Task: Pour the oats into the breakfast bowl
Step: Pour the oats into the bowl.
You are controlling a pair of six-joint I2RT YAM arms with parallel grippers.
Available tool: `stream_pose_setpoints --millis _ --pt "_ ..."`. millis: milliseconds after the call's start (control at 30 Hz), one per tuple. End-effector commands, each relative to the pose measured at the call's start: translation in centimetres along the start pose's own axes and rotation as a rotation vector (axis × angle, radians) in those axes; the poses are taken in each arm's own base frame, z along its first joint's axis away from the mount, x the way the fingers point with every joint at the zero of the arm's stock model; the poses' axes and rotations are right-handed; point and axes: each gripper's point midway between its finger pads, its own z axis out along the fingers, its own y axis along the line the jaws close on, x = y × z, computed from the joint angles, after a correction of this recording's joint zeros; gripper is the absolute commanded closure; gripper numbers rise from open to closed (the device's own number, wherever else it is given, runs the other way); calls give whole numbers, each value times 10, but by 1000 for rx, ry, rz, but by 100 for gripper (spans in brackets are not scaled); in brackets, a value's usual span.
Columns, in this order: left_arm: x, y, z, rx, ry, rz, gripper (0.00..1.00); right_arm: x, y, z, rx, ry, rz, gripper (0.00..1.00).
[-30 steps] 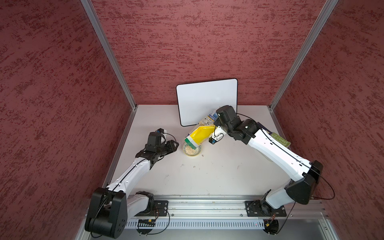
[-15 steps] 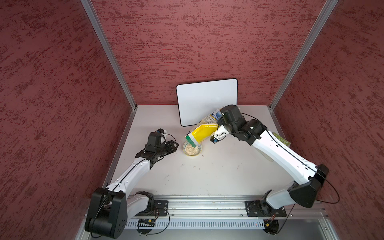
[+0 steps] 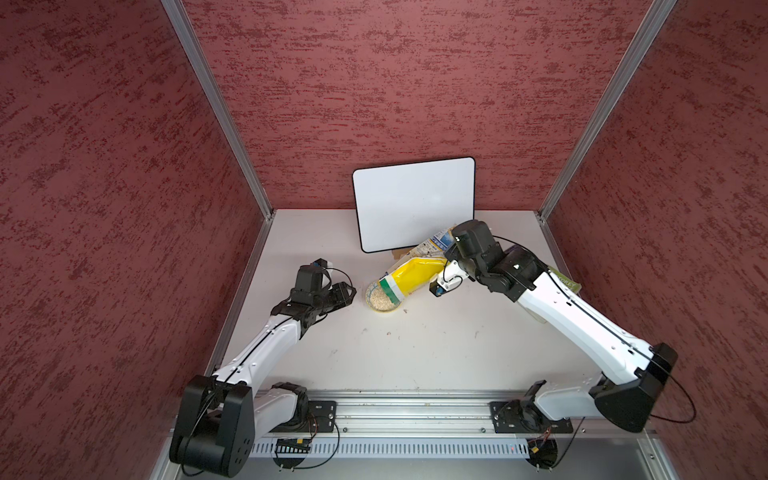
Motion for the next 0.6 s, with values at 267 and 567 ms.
stream_pose_setpoints --millis 267,567 --pt "-7 -1 -4 -3 -26 24 51 49 -49 -33 226 176 48 100" --pt "-7 -1 0 7 -20 24 51 43 -47 -24 212 184 -17 100"
